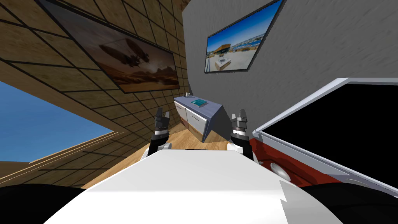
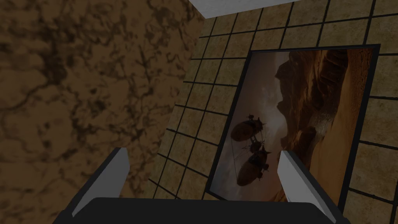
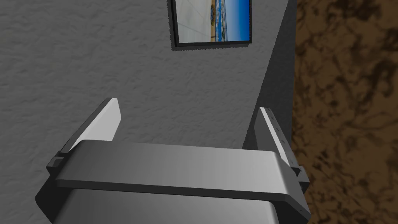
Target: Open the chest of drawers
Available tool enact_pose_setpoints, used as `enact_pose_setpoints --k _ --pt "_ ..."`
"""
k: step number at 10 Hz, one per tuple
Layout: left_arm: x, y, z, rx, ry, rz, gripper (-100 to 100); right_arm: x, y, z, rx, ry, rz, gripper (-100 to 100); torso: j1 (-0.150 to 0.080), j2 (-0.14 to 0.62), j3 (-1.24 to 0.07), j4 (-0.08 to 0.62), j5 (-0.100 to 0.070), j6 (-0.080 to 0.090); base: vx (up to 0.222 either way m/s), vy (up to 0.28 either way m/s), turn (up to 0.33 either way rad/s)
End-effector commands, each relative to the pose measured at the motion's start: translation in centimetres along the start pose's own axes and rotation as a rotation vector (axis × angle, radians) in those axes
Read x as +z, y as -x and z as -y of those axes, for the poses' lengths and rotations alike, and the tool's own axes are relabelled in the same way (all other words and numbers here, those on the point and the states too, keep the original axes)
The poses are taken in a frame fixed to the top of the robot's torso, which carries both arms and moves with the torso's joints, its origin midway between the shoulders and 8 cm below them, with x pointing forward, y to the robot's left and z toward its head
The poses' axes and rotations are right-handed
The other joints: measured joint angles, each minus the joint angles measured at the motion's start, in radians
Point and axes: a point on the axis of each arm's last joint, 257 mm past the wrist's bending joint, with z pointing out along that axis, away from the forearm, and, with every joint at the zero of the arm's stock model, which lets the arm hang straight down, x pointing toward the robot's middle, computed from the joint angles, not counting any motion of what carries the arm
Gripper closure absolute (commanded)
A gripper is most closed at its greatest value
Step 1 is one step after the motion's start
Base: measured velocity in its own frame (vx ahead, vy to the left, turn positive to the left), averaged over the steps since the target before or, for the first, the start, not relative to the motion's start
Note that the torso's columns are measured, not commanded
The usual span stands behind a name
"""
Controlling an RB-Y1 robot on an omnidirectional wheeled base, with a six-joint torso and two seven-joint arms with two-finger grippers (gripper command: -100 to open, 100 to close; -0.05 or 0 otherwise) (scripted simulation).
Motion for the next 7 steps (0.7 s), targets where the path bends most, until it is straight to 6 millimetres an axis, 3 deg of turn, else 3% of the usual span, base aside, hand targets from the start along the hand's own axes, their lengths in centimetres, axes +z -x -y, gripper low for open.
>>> enact_pose_setpoints --k 1,7 --pt "0.00 0.00 0.00 0.000 0.000 0.000 0 0.00 0.00 0.00 0.000 0.000 0.000 0 0.000 0.040 -0.082 0.041 0.000 0.000 0.000 0.000 0.000" --pt "0.00 0.00 0.01 0.000 0.000 0.000 0 0.00 0.00 -0.02 0.000 0.000 0.000 0 0.000 0.470 -0.939 0.470 0.000 0.000 0.000 0.000 0.000"
